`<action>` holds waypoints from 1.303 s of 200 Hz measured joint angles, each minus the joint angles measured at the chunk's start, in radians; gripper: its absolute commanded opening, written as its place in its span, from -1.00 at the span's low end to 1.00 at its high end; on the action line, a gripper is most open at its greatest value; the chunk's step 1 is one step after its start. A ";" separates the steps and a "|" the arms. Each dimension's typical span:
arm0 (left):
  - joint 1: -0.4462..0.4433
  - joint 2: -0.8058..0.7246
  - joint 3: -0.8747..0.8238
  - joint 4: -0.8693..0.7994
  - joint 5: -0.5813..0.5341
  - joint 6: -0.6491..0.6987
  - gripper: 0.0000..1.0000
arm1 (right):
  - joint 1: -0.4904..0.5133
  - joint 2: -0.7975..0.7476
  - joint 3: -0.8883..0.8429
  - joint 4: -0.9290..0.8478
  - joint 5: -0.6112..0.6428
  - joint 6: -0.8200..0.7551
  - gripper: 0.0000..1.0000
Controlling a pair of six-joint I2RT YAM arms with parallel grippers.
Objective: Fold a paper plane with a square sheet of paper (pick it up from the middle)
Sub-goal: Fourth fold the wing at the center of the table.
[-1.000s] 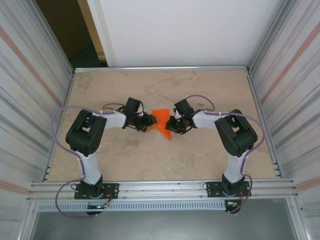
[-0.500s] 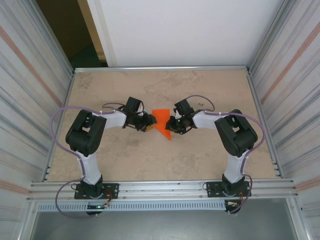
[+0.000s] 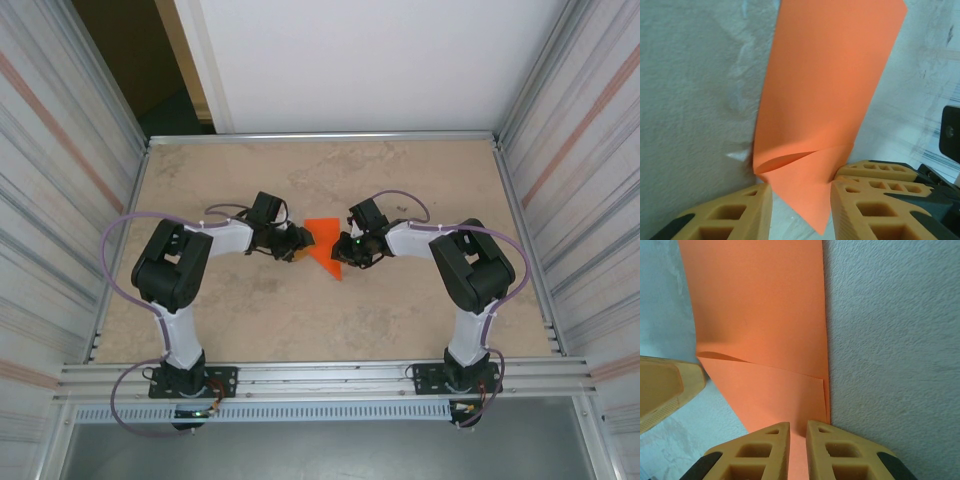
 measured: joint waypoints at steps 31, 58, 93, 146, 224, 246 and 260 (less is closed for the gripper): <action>0.000 0.000 0.000 -0.009 -0.007 0.000 -0.27 | 0.000 0.002 0.000 0.000 -0.004 0.000 -0.69; 0.000 0.005 0.007 -0.012 -0.006 0.001 -0.25 | -0.001 0.004 0.000 0.003 -0.008 0.000 -0.69; 0.000 0.015 0.017 -0.024 -0.006 0.003 -0.21 | 0.000 0.005 0.000 0.007 -0.011 0.000 -0.69; 0.000 0.015 0.019 -0.027 -0.005 0.003 -0.22 | -0.001 0.005 0.000 0.007 -0.011 0.000 -0.70; 0.002 0.015 0.019 0.035 0.034 0.000 -0.34 | -0.001 0.005 -0.006 0.019 -0.011 -0.004 -0.70; 0.002 0.018 0.020 0.052 0.048 0.004 -0.39 | -0.001 0.005 -0.006 0.019 -0.011 -0.004 -0.70; 0.002 0.021 0.021 0.061 0.061 0.006 -0.42 | -0.001 0.006 -0.006 0.019 -0.011 -0.004 -0.70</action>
